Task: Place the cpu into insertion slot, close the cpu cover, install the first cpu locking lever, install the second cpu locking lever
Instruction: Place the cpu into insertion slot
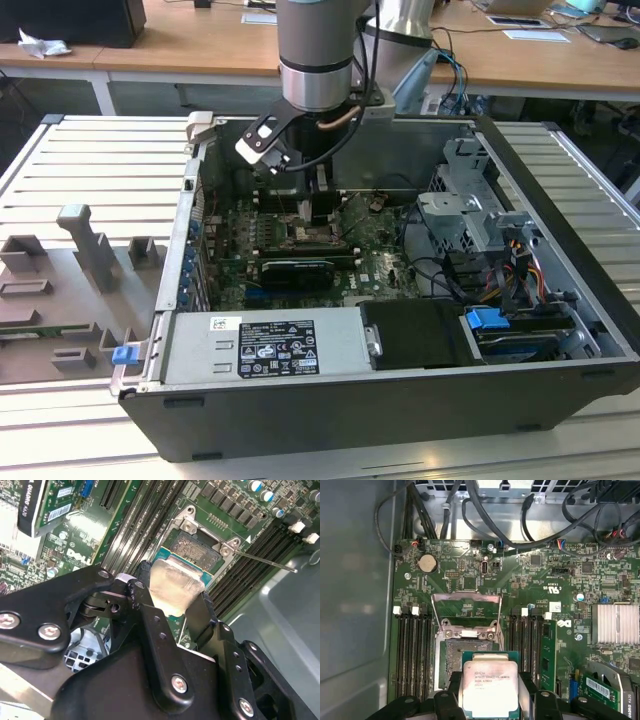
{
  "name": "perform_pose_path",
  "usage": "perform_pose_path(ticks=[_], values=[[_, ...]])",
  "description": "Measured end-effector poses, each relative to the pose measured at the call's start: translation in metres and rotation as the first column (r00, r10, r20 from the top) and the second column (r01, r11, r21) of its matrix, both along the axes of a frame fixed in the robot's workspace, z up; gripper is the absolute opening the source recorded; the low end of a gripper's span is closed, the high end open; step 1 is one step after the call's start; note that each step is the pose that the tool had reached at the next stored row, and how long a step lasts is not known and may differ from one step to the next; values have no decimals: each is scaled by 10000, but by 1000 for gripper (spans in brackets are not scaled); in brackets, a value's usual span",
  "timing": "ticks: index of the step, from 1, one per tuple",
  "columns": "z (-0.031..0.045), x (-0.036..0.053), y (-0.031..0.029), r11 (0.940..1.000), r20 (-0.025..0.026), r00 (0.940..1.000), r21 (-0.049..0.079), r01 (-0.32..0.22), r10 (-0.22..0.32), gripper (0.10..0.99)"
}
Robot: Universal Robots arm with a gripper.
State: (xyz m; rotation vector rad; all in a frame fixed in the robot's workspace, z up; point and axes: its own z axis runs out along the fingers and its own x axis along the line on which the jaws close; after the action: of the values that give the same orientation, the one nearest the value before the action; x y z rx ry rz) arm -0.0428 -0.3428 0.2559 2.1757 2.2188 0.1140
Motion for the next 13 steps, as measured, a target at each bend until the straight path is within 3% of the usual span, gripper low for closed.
perform_pose_path(ticks=[5, 7, 13], values=[[-137, -14, 8, 10000, 0, 10000, -1, -31, 31, 529], [-199, -14, 40, 10000, -1, 10000, -1, -28, 28, 529], [-288, -13, 84, 9998, -22, 9998, -8, 199, -199, 529]])
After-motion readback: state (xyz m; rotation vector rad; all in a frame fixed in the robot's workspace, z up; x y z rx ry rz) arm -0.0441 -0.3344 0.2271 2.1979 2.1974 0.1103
